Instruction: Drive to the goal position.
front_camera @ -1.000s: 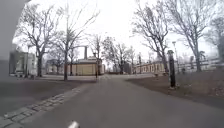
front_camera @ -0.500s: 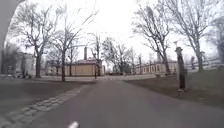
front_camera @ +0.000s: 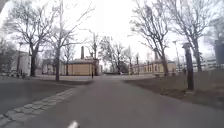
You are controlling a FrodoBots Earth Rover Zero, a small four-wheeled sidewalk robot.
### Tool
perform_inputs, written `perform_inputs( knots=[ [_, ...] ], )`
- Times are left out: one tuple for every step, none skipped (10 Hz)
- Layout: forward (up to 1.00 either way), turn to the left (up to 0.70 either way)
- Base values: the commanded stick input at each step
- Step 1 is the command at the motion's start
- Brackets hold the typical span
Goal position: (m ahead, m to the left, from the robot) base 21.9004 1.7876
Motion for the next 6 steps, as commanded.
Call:
perform_inputs(
  knots=[
    [1.0,0.0],
    [1.0,0.0],
    [1.0,0.0],
    [1.0,0.0],
    [1.0,0.0],
    [1.0,0.0]
  ],
)
